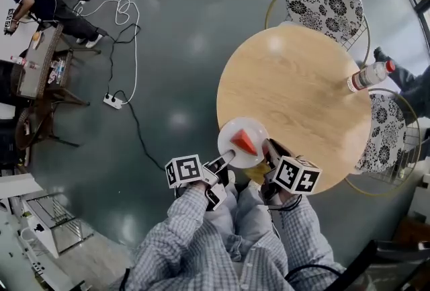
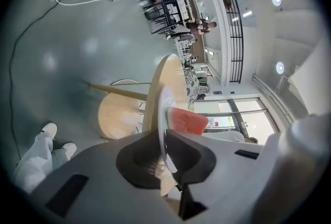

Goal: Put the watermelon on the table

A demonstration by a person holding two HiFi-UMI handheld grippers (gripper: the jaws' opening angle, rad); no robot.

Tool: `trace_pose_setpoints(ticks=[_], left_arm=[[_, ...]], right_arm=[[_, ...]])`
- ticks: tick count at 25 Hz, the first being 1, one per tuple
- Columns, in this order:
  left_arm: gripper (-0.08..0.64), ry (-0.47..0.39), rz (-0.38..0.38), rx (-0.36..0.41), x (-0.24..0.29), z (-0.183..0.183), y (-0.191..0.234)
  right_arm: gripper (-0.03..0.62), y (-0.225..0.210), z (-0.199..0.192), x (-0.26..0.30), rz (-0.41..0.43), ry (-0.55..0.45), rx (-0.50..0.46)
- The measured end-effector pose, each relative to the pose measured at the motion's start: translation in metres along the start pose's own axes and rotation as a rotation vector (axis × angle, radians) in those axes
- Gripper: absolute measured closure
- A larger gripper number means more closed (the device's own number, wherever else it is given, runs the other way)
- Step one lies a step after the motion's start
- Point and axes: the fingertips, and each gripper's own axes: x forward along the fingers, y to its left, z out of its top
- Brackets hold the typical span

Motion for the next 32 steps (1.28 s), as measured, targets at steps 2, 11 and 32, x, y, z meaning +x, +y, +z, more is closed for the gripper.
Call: trace_pose_setpoints(ticks=[2, 11, 32], left_arm=[[0.525, 0.006, 0.004, 0.005, 0.002, -0.001, -0.002], [0.532, 0.017, 0.016, 0.045, 0.002, 0.003, -0.005], [0.522, 0.033, -0.016, 0.048, 0.005, 0.001, -0.010]], right_arm=[[0.551, -0.002, -0.001, -0.005, -0.067, 0.011, -0.155], [0.541, 0.047, -0.025, -0.049, -0.057, 0.050, -0.979], [0.586, 0.070, -0.099, -0.019, -0.106, 0.296, -1.498]])
